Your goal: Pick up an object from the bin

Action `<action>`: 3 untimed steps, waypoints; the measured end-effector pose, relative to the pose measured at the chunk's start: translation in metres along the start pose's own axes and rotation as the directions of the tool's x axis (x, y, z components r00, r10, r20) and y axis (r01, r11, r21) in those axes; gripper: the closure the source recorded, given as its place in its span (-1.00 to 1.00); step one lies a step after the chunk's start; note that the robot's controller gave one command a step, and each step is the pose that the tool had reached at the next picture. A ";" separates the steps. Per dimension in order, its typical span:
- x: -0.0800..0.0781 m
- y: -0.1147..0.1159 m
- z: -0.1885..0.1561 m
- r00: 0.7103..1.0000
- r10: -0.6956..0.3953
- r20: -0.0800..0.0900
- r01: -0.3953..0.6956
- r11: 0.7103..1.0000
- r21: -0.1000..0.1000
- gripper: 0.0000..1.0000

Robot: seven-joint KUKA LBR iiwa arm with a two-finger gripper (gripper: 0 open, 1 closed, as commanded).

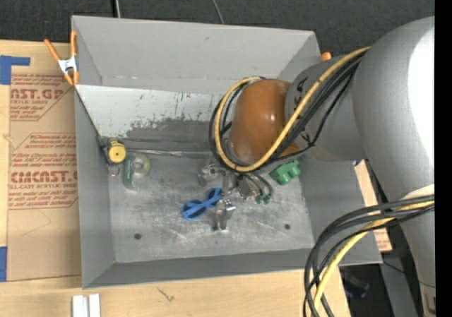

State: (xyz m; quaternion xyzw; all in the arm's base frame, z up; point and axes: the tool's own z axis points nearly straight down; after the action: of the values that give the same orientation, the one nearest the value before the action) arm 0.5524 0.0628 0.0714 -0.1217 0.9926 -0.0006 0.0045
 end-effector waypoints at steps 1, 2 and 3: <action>-0.017 0.019 -0.029 0.980 -0.200 -0.003 0.200 0.980 -0.004 -1.00; -0.005 0.002 -0.035 0.986 -0.166 -0.007 0.166 0.986 -0.005 -1.00; -0.020 0.008 -0.001 0.973 -0.232 0.000 0.232 0.973 -0.003 -1.00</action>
Offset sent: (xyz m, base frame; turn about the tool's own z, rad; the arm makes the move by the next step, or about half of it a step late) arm 0.0106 0.0210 0.0286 -0.2011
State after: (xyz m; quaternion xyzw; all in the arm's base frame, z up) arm 0.5702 0.0757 0.0724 -0.2368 0.9716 0.0001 0.0039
